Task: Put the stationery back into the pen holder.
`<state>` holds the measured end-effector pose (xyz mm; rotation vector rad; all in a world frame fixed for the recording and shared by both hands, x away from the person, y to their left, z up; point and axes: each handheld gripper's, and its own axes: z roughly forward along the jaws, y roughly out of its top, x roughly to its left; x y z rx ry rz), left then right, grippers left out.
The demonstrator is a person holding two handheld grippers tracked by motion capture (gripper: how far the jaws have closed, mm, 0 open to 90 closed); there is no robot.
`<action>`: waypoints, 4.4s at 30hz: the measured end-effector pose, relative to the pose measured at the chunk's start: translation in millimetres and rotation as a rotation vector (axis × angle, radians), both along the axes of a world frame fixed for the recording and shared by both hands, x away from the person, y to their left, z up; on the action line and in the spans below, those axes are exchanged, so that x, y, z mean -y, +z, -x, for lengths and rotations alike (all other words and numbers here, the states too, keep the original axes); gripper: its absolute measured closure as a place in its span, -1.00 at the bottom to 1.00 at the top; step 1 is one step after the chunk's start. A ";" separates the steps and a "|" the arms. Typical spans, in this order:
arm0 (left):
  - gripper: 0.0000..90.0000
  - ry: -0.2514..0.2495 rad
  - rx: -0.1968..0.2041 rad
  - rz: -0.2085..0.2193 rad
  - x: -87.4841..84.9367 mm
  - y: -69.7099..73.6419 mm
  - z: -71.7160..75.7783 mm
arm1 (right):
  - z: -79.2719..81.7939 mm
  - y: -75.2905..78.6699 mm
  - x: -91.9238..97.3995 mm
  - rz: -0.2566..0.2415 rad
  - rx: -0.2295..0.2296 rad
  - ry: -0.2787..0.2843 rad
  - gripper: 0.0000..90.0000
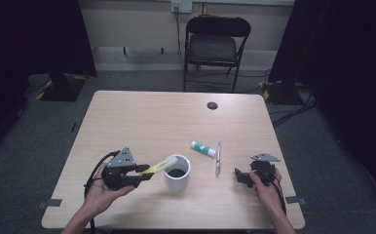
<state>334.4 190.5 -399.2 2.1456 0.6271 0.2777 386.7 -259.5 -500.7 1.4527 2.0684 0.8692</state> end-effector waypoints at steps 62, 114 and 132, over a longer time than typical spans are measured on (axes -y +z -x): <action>0.54 0.044 -0.019 0.190 3.8 7.6 -32.4 | 0.0 0.0 0.0 0.000 0.000 0.001 -0.88; -0.63 0.378 -0.161 -0.080 -97.8 -79.2 -27.5 | 0.0 0.0 0.0 0.000 0.000 0.001 -0.88; -0.80 0.396 -0.054 -0.094 -91.1 -103.1 -24.0 | 0.3 3.6 -4.4 0.008 0.007 0.050 -0.62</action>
